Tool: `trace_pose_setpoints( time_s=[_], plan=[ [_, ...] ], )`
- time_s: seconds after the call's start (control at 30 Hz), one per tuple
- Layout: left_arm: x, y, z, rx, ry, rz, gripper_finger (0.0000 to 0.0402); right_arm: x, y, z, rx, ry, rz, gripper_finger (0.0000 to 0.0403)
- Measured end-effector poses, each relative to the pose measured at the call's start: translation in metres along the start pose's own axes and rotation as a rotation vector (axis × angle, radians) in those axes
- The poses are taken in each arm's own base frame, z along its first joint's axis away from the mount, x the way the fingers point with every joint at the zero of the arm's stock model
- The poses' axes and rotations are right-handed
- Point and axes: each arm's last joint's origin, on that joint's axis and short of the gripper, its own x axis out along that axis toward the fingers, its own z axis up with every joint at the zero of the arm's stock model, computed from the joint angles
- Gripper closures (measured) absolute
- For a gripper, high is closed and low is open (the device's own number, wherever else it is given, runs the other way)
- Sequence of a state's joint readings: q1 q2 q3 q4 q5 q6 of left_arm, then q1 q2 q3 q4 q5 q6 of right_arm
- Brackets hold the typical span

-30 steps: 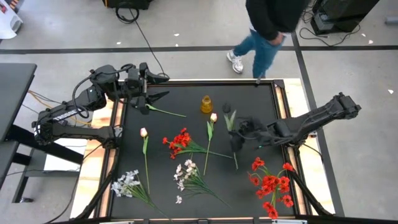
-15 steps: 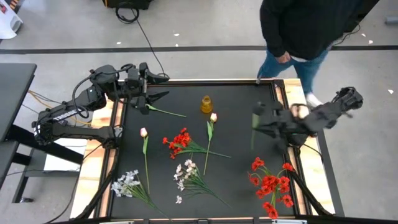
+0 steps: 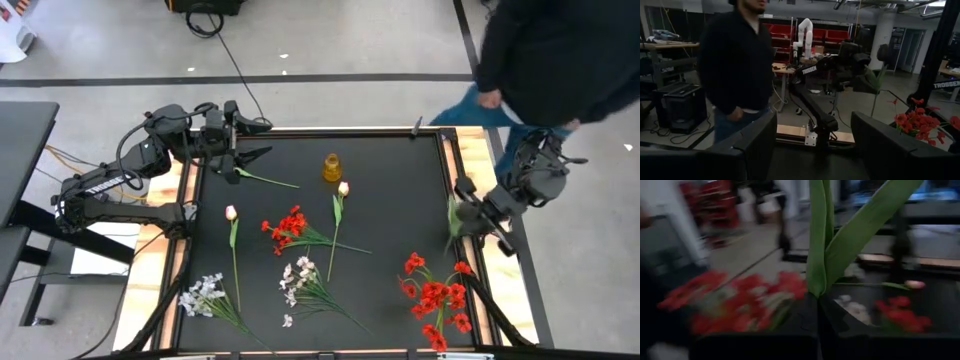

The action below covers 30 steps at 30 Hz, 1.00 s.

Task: Sort flowers into vase by color
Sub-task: Put the bottom black flower into the transparent vase

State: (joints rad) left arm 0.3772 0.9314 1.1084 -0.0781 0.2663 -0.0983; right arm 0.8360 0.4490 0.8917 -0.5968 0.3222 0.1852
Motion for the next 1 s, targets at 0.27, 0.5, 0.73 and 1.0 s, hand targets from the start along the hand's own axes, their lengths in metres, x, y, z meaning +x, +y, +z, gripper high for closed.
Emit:
trace_pose_setpoints(
  time_s=[0.27,0.5,0.73,1.0],
  plan=[
    [0.000,0.000,0.000,0.000,0.000,0.000,0.0141,-0.005,0.010,0.005,-0.041,-0.041,0.250,0.0402],
    [0.000,0.000,0.000,0.000,0.000,0.000,0.0141,0.010,0.022,-0.006,-0.080,-0.061,0.329,0.0402],
    [0.000,0.000,0.000,0.000,0.000,0.000,0.0141,0.022,0.028,-0.028,-0.070,-0.234,0.364,0.0403],
    [0.000,0.000,0.000,0.000,0.000,0.000,0.0141,0.023,0.028,-0.048,-0.101,-0.172,0.308,0.0403]
  ],
)
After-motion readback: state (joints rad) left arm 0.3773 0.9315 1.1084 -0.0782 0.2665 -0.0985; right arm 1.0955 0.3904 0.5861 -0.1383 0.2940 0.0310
